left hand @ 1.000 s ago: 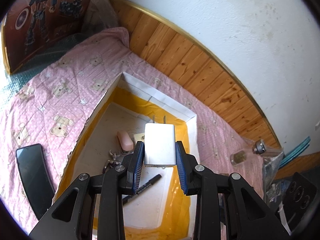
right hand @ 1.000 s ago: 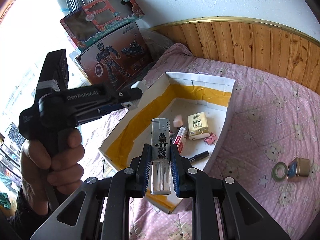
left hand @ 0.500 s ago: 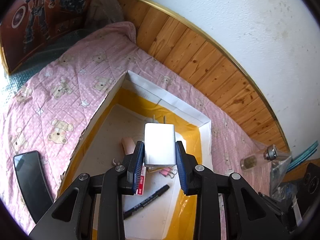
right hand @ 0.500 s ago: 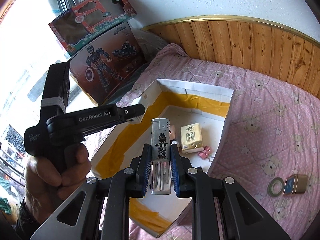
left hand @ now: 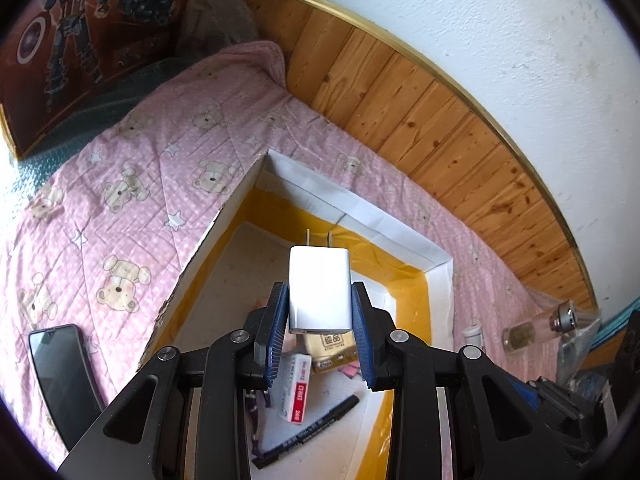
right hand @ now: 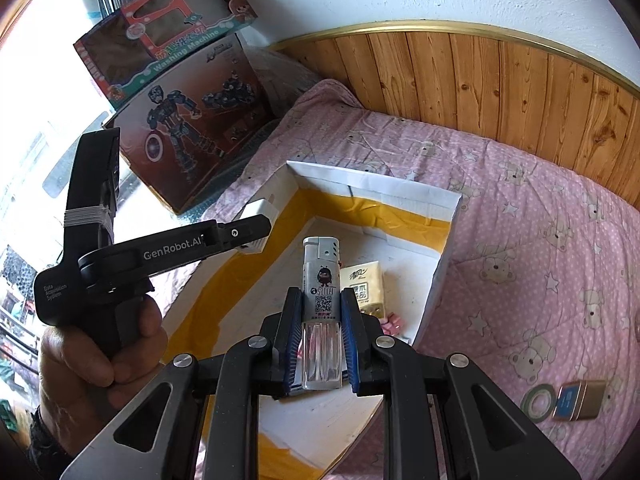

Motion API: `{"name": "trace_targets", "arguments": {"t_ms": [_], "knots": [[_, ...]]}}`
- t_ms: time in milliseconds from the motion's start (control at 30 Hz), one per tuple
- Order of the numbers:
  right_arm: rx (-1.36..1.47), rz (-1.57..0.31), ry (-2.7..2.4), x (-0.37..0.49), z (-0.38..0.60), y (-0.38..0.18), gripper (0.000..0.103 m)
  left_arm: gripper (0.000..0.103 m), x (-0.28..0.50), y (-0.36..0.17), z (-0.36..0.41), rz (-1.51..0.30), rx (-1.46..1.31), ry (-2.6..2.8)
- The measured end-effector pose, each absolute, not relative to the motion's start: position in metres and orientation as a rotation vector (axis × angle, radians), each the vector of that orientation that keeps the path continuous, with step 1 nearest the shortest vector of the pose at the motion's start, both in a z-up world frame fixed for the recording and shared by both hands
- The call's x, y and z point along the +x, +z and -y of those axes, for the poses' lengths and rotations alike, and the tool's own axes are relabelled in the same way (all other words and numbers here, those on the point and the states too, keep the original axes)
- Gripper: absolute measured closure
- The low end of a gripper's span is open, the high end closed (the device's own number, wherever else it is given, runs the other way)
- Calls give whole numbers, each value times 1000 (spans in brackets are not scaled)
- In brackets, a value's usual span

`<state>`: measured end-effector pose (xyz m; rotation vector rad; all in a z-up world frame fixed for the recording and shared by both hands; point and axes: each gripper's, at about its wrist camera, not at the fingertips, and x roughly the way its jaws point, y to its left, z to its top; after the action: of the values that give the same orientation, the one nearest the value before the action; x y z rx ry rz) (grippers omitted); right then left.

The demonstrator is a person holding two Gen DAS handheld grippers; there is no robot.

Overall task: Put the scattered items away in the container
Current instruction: 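Lower both tools into the box and open them to drop cube and lighter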

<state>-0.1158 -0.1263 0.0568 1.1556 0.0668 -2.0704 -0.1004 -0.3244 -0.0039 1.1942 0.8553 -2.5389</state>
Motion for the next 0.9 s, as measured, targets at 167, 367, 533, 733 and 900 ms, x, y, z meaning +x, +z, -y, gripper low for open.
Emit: {"name": "trace_targets", "arguments": {"t_ms": [167,367,533,733,900], "knots": [[1168,-95,-2076,-130,131,53,83,71,-110,-9,322,-822,1211,-2544],[1192,-144,-2086,-148,137,43,83,71,-121,-14,325,-737,1213,-2532],[1210,-203,-2084,-161,146,33,83,71,-130,-23,330,-716,1235,-2510],[1221,-276,-2083,-176,156,21,82,71,-144,-36,327,-673,1282,-2500],[1206,-365,-2078,-181,165,15,83,71,-155,-40,322,-556,1305,-2494]]}}
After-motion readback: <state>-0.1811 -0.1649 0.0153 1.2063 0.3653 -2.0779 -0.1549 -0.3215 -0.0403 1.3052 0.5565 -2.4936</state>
